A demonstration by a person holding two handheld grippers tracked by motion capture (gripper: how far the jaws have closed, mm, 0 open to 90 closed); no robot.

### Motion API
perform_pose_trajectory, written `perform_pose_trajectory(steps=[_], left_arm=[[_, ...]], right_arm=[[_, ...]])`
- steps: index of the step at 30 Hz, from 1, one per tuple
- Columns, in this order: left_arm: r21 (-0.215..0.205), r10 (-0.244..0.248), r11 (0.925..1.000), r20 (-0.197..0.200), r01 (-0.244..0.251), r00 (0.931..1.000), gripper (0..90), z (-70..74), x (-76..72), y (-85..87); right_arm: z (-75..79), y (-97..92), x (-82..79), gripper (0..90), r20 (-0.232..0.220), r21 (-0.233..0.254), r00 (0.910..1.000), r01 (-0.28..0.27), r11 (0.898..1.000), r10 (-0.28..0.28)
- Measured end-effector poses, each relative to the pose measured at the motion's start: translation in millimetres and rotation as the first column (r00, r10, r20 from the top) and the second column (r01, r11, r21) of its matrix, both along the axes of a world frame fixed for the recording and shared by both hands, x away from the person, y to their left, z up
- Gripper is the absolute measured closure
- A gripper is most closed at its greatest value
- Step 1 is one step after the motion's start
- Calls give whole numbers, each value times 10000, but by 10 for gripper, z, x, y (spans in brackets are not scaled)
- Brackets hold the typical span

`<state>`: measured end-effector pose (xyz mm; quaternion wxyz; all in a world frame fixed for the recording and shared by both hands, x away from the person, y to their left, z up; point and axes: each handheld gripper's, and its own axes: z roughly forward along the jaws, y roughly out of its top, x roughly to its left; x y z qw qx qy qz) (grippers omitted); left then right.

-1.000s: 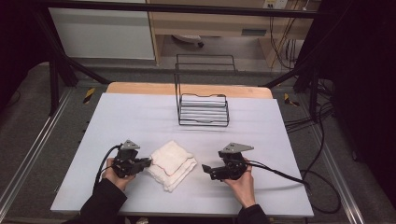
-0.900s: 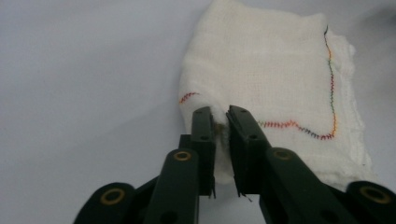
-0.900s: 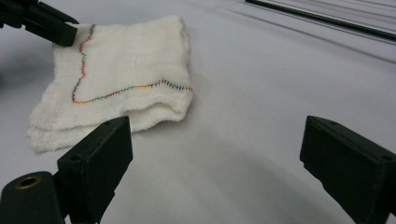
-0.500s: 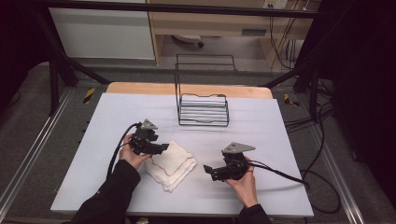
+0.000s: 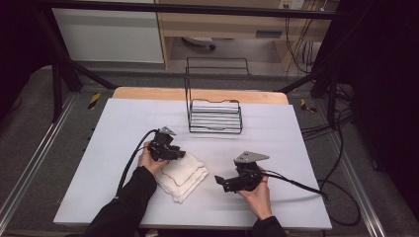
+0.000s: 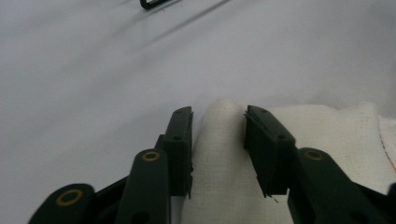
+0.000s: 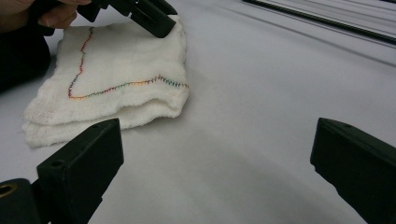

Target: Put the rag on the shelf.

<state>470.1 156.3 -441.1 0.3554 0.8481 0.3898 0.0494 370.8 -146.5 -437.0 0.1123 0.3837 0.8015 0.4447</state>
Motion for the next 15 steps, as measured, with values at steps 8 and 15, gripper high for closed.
perform_pose_trajectory(steps=[8, 15], left_arm=[[-140, 211, 9997, -343, -216, 9992, 801, 13, -15, 4], [-208, 446, 9988, 115, -444, 9989, 820, 35, -79, 64]], right_arm=[[-21, 30, 19, 49, -215, 281, 9998, 30, 9996, -24], [-48, 104, 83, 71, -615, 940, 9979, 277, 9952, -220]])
